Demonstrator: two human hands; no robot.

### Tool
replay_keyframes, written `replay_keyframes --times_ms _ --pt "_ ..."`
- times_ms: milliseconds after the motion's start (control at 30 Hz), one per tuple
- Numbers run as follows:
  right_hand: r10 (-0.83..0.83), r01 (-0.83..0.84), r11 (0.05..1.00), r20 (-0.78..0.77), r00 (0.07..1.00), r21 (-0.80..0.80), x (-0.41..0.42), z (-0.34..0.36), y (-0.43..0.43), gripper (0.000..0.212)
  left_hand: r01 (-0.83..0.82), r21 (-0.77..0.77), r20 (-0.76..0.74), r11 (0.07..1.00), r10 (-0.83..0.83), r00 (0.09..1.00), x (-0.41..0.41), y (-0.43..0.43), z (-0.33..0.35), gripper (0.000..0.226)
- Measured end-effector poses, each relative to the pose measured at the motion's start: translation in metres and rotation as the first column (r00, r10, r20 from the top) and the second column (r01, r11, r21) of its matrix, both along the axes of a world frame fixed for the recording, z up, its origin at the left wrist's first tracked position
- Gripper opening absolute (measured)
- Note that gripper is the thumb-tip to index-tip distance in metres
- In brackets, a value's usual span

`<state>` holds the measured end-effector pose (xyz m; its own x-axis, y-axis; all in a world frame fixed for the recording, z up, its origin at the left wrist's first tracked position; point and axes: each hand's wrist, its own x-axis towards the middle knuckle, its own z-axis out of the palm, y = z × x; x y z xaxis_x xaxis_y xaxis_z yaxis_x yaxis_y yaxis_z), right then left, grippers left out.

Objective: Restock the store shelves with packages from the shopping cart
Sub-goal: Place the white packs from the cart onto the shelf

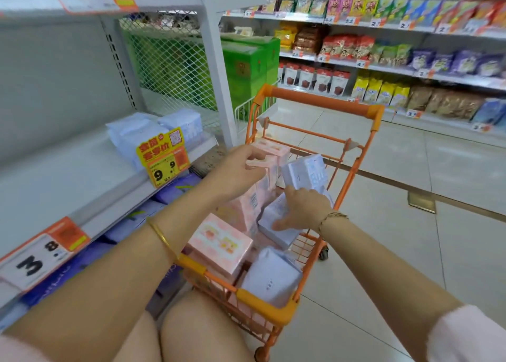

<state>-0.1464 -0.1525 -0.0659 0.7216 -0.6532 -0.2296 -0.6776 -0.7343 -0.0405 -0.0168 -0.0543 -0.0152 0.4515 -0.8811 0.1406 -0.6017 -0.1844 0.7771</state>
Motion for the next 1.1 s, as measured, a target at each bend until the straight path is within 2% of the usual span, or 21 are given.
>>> replay_keyframes --times_ms 167,267,367,433,500,567,633,700,800,967,1100 --pt "-0.065 0.058 0.996 0.106 0.992 0.07 -0.008 0.014 -0.005 0.077 0.001 0.012 -0.043 1.0 -0.001 0.999 0.001 0.002 0.001 0.027" --pt "-0.056 0.055 0.998 0.242 0.969 0.013 -0.011 0.054 -0.008 0.071 0.035 0.077 -0.154 0.996 -0.023 0.988 0.005 0.005 0.013 0.025" --pt "0.076 -0.032 0.995 0.503 0.861 -0.094 0.005 0.094 0.004 0.062 0.068 0.156 -0.339 0.985 -0.011 0.941 0.021 0.012 0.032 0.05" --pt "0.191 -0.118 0.981 0.644 0.741 -0.156 0.032 0.106 0.014 0.059 -0.003 0.142 -0.364 0.99 0.055 0.93 0.039 0.016 0.042 0.064" --pt "0.285 -0.184 0.958 0.707 0.647 -0.218 0.065 0.108 0.023 0.056 -0.128 0.108 -0.328 0.986 0.157 0.932 0.064 0.021 0.052 0.064" --pt "0.324 -0.224 0.946 0.735 0.596 -0.235 0.102 0.107 0.025 0.057 -0.21 0.077 -0.312 0.975 0.224 0.923 0.094 0.025 0.061 0.065" --pt "0.326 -0.296 0.938 0.755 0.569 -0.182 0.136 0.108 0.022 0.059 -0.279 0.042 -0.287 0.959 0.279 0.916 0.127 0.026 0.07 0.058" --pt "0.283 -0.388 0.92 0.784 0.553 -0.058 0.168 0.11 0.016 0.056 -0.383 -0.012 -0.242 0.923 0.369 0.897 0.159 0.024 0.075 0.05" --pt "0.194 -0.378 0.924 0.784 0.59 0.056 0.208 0.107 -0.001 0.044 -0.505 -0.072 -0.109 0.86 0.497 0.861 0.207 0.014 0.075 0.06" --pt "0.146 -0.25 0.967 0.683 0.715 0.056 0.257 0.081 -0.029 0.027 -0.567 -0.152 0.133 0.809 0.586 0.8 0.267 -0.022 0.056 0.06" --pt "0.148 -0.202 0.979 0.662 0.735 0.006 0.284 0.063 -0.037 0.028 -0.57 -0.067 0.248 0.819 0.568 0.785 0.305 -0.036 0.034 0.064"
